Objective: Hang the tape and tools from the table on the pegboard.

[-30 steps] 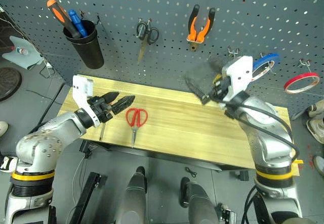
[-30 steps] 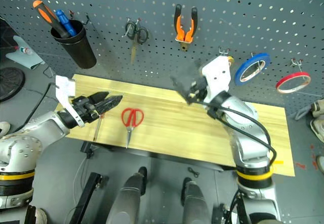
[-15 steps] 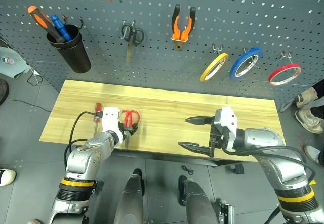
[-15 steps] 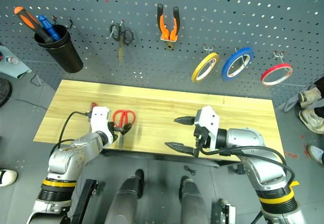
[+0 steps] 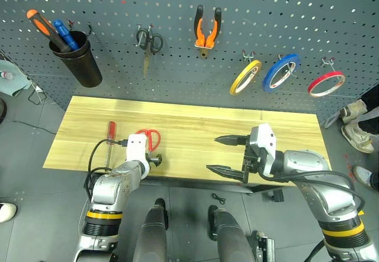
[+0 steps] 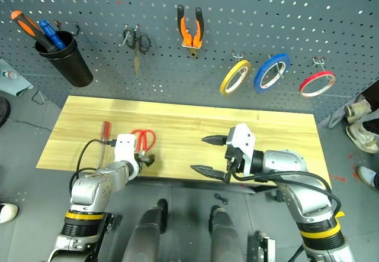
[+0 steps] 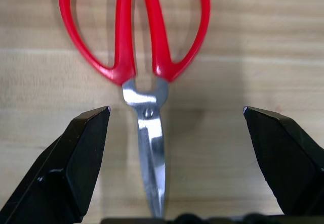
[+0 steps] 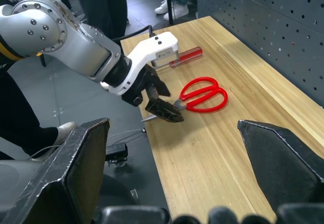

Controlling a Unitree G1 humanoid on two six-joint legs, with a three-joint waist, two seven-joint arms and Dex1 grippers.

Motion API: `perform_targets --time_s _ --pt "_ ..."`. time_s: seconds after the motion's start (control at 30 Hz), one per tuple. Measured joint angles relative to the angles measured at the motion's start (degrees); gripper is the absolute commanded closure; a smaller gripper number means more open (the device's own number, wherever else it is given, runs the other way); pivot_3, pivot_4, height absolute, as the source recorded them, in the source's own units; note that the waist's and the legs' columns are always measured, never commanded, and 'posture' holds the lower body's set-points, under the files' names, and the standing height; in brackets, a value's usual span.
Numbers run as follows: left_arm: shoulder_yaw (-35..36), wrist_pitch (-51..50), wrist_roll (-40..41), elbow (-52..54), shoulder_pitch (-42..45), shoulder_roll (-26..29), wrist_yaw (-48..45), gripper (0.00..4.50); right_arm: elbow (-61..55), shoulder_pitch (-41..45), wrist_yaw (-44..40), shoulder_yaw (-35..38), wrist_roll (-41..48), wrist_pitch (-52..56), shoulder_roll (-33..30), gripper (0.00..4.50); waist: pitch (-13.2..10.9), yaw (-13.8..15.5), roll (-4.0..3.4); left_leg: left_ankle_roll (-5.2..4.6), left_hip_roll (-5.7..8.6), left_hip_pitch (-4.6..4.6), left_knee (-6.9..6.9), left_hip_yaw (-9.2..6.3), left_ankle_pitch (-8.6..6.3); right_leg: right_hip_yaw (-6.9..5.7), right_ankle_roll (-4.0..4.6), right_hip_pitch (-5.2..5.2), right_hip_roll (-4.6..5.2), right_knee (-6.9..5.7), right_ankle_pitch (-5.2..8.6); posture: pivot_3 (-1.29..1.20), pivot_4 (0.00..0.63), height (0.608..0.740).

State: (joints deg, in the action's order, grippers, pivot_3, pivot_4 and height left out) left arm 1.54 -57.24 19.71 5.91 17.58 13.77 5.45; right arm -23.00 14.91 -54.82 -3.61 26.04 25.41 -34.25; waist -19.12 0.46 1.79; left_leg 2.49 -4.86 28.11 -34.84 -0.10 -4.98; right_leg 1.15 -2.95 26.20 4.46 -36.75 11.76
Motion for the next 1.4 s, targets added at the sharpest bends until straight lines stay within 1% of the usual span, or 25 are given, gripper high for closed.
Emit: perform_targets --time_s 0.07,0.1,0.2,0.27,0.33,0.37,0.43,0.47,0.73,0.83,0.9,0.97,1.03,1.1,1.17,1.23,1.37,1.4 --pt "0.0 -0.3 -0.7 -0.7 0.0 -0.5 -0.2 0.0 -0.1 0.0 0.3 0.0 0.0 0.1 0.0 0.03 0.0 0.0 0.0 0.0 0.0 0.0 0.0 0.0 0.0 0.0 0.1 0.0 0.0 0.0 0.07 -0.05 0.375 0.74" --pt "0.0 -0.4 -1.2 -1.3 0.0 -0.9 -0.3 0.0 -0.1 0.0 0.4 0.0 0.0 0.1 0.1 0.03 0.0 0.0 0.0 0.0 0.0 0.0 -0.01 0.0 0.0 0.0 0.3 0.0 0.0 0.0 0.19 -0.05 0.375 0.74" --pt "0.3 -0.5 -2.1 -1.5 0.1 -1.5 -0.5 0.87 -0.1 0.0 0.7 -0.1 0.0 0.1 0.1 0.0 0.0 0.0 0.0 0.0 0.01 -0.01 0.0 0.0 0.0 0.02 0.33 -0.01 0.01 0.0 0.22 -0.05 0.381 0.74" --pt "0.9 -0.6 -2.7 -1.7 0.2 -1.8 -0.6 1.79 -0.1 0.0 0.8 -0.1 0.0 0.1 0.1 0.0 0.0 0.0 0.0 0.0 0.01 -0.03 0.0 0.01 0.0 0.03 0.35 -0.01 0.01 0.0 0.24 -0.05 0.387 0.74" --pt "1.3 -0.6 -3.1 -2.1 0.2 -1.8 -0.9 2.88 -0.2 0.0 0.9 -0.1 0.0 0.1 0.1 0.0 0.0 -0.1 0.0 0.0 0.01 -0.04 0.01 0.01 0.0 0.05 0.37 -0.01 0.01 -0.01 0.25 -0.05 0.396 0.74" --pt "1.5 -0.5 -3.5 -2.4 0.4 -1.7 -1.2 3.29 -0.2 0.0 1.0 -0.1 0.0 0.1 0.1 0.0 0.0 -0.1 0.01 0.0 0.01 -0.05 0.01 0.01 0.0 0.05 0.38 -0.01 0.01 -0.01 0.26 -0.05 0.405 0.74" --pt "2.1 -0.5 -3.9 -2.9 0.8 -1.7 -1.6 4.26 -0.2 0.0 1.1 -0.1 0.0 0.2 0.1 0.0 -0.1 -0.1 0.0 0.0 0.01 -0.05 0.01 0.01 0.0 0.06 0.41 -0.01 0.01 -0.01 0.28 -0.04 0.408 0.74" --pt "2.2 -0.5 -4.1 -3.1 0.9 -1.6 -1.8 4.33 -0.2 0.0 1.2 -0.1 0.0 0.3 0.1 0.0 -0.1 -0.1 0.01 0.0 0.01 -0.05 0.01 0.01 -0.01 0.06 0.41 -0.01 0.01 -0.01 0.28 -0.04 0.41 0.74" --pt "2.7 -0.9 -5.1 -2.9 1.3 -1.2 -3.7 4.33 -0.3 -0.4 2.2 -0.2 0.0 0.3 0.5 0.0 -0.1 -0.1 0.04 0.0 0.0 -0.05 0.07 0.01 -0.01 0.07 0.45 0.03 0.01 0.0 0.31 -0.03 0.405 0.74" --pt "1.4 -0.2 -5.1 1.4 -1.4 2.4 -7.3 4.33 -1.8 -0.7 3.1 -0.1 0.6 0.7 1.1 0.0 -0.3 -0.4 0.06 0.0 -0.01 -0.01 0.14 0.01 -0.01 0.07 0.47 0.12 0.0 0.0 0.33 -0.02 0.392 0.74" --pt "0.1 2.4 -5.1 7.6 -3.8 7.2 -11.7 4.33 -4.3 -0.6 4.2 0.7 2.6 1.4 1.4 0.0 -0.4 -0.5 0.06 0.03 -0.02 -0.01 0.21 0.01 -0.03 0.07 0.5 0.13 0.01 0.01 0.34 -0.01 0.383 0.74" --pt "-0.1 5.9 -5.0 13.5 -5.9 11.8 -15.9 4.33 -6.7 0.1 5.6 2.3 5.1 2.8 1.8 0.0 -0.4 -0.4 0.04 0.36 -0.03 -0.01 0.22 0.02 -0.24 0.07 0.52 0.14 0.02 0.05 0.35 -0.01 0.375 0.74" --pt "1.1 11.8 -4.8 21.5 -10.5 16.9 -21.3 4.33 -9.8 2.8 8.6 4.6 10.1 5.6 2.7 0.0 -0.4 -0.6 0.04 0.45 -0.03 -0.01 0.25 0.1 -0.3 0.14 0.55 0.14 0.05 0.15 0.34 0.0 0.366 0.74" --pt "2.8 15.8 -4.5 25.7 -13.2 18.9 -24.4 4.33 -12.1 5.9 11.6 6.6 14.1 7.6 3.4 0.0 -0.4 -0.4 0.03 0.48 -0.02 -0.02 0.34 0.12 -0.32 0.13 0.56 0.14 0.07 0.27 0.33 0.01 0.356 0.74" --pt "4.6 19.0 -3.9 28.7 -14.5 19.2 -26.1 4.33 -13.2 9.8 15.5 8.2 19.2 9.7 5.0 0.0 -0.4 -0.2 0.03 0.48 -0.02 0.0 0.58 0.12 -0.32 0.12 0.66 0.12 0.04 0.62 0.2 0.01 0.349 0.74" --pt "6.4 21.9 -3.9 30.7 -14.5 19.0 -26.3 4.33 -13.3 14.3 19.6 9.5 23.3 11.4 6.3 0.0 -0.4 0.0 0.03 0.47 -0.01 0.08 0.59 0.12 -0.31 0.13 0.63 0.13 0.02 0.69 0.16 0.02 0.343 0.74" --pt "8.6 25.8 -5.1 31.9 -10.3 18.6 -24.9 4.33 -12.9 22.8 25.6 11.3 28.4 12.6 7.2 0.0 -0.4 0.6 0.05 0.43 0.02 0.13 0.59 0.13 -0.28 0.13 0.55 0.09 0.01 0.77 0.14 0.03 0.323 0.74" --pt "8.6 26.8 -6.1 31.7 -8.2 18.3 -24.2 4.33 -12.5 24.6 27.0 11.4 29.3 12.6 7.4 0.0 -0.4 0.7 0.1 0.17 0.02 0.12 0.58 0.12 -0.12 0.13 0.5 0.03 0.0 0.79 0.13 0.04 0.318 0.74"
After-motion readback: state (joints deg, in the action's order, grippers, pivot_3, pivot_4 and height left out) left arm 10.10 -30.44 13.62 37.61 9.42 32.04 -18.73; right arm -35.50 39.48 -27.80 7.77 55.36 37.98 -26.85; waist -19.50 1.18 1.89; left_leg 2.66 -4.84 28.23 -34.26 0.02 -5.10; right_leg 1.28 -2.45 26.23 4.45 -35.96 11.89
